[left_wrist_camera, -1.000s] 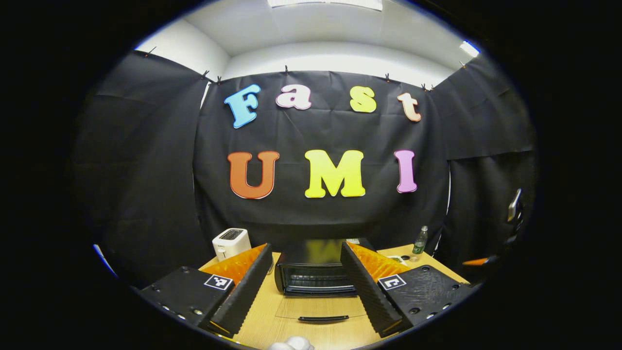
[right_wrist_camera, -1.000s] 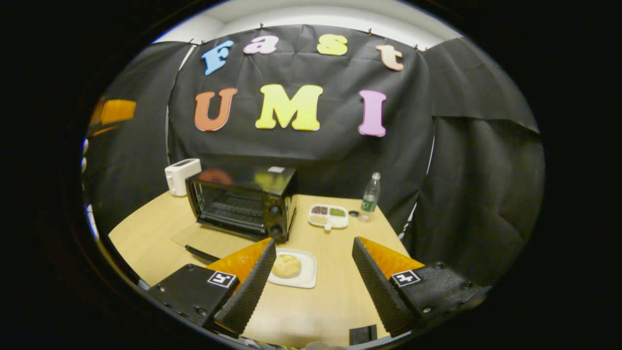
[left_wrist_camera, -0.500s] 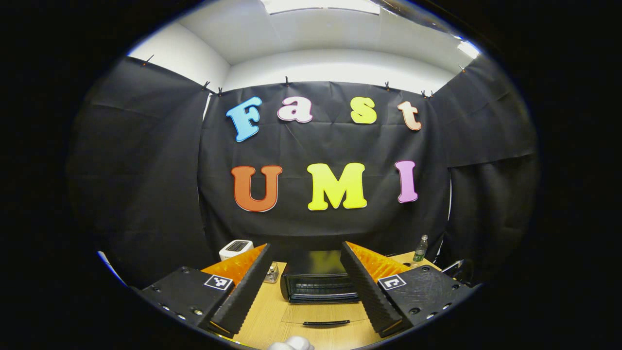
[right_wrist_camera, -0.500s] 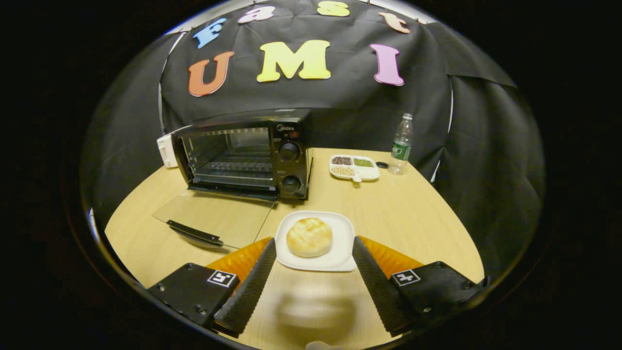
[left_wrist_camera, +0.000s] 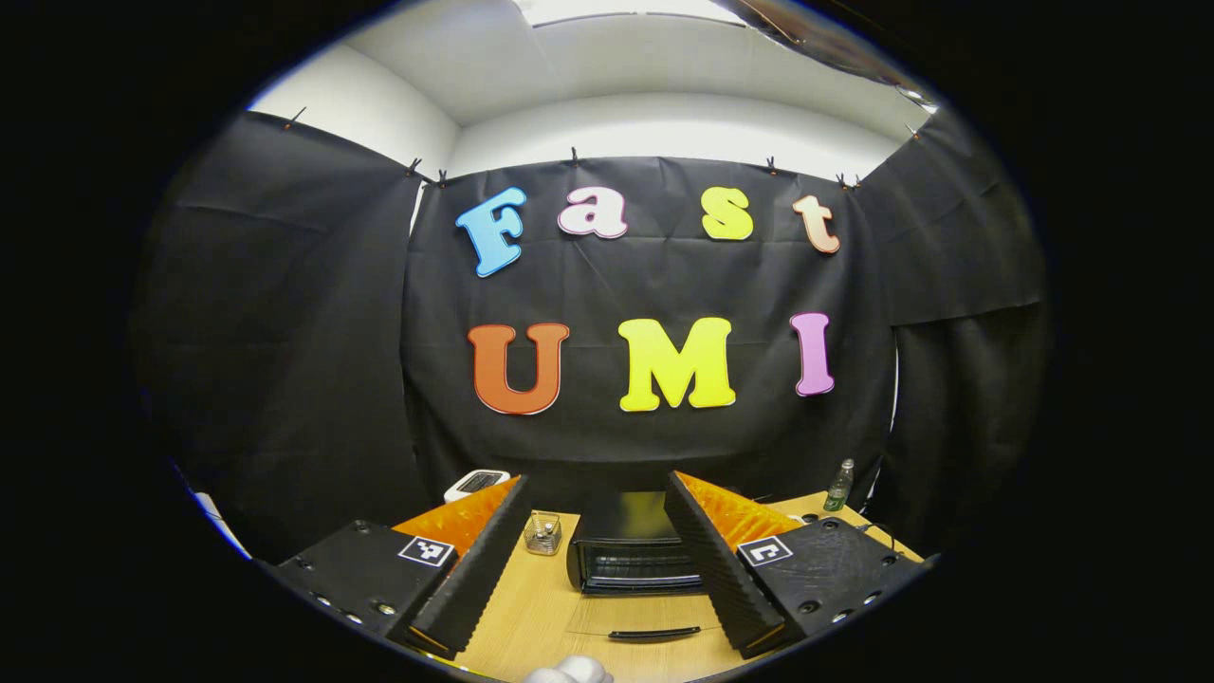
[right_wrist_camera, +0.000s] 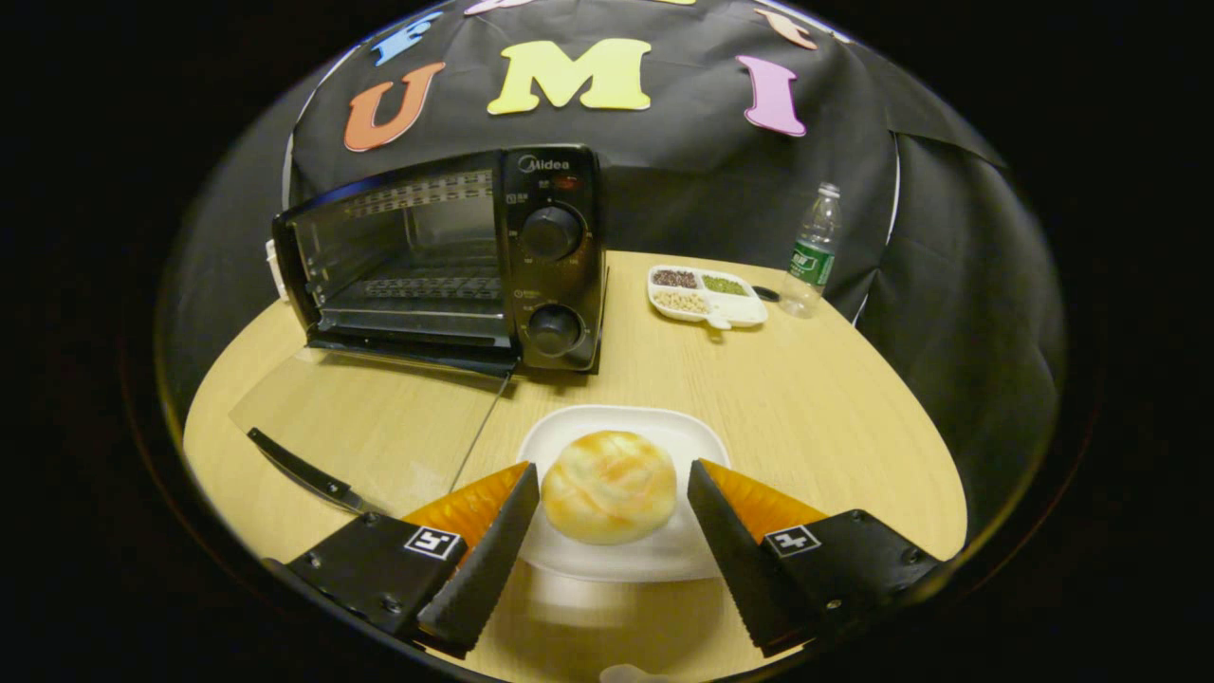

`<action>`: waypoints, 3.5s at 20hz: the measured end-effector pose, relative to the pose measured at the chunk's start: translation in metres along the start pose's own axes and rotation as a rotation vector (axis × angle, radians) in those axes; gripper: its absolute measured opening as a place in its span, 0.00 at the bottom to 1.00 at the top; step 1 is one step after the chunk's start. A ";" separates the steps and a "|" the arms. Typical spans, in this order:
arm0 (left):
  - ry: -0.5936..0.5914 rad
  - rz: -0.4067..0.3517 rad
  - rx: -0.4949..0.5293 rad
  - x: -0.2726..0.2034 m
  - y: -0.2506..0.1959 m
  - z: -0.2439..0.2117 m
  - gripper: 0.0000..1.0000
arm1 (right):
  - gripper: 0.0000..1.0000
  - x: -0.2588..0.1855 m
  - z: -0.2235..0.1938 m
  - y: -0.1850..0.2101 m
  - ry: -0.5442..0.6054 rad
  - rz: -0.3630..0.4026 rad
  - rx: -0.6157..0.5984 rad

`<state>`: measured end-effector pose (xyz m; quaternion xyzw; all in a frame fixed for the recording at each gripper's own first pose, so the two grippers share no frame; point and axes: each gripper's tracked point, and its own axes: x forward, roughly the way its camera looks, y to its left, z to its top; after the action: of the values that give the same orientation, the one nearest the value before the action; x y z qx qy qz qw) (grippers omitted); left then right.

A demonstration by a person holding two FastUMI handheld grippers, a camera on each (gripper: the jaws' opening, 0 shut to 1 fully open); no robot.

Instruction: Open the electric oven with the left hand, put the food in, and close the electric oven.

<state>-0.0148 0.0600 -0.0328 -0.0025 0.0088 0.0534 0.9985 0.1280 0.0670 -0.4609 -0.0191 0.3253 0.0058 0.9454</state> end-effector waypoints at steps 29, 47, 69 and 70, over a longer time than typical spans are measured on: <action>0.040 -0.014 0.014 0.010 0.021 -0.018 0.93 | 0.76 -0.044 0.084 0.134 0.011 0.379 0.453; 0.089 -0.018 0.061 0.013 0.042 -0.034 0.93 | 0.76 0.040 0.117 0.226 0.011 0.461 0.913; 0.128 -0.027 0.038 0.013 0.052 -0.053 0.93 | 0.90 0.085 0.149 0.199 -0.110 0.140 0.759; 0.126 -0.027 0.038 0.013 0.054 -0.053 0.93 | 0.94 0.084 0.150 0.199 -0.113 0.132 0.751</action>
<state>-0.0090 0.1146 -0.0861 0.0131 0.0725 0.0397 0.9965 0.2822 0.2714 -0.4009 0.3500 0.2528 -0.0519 0.9005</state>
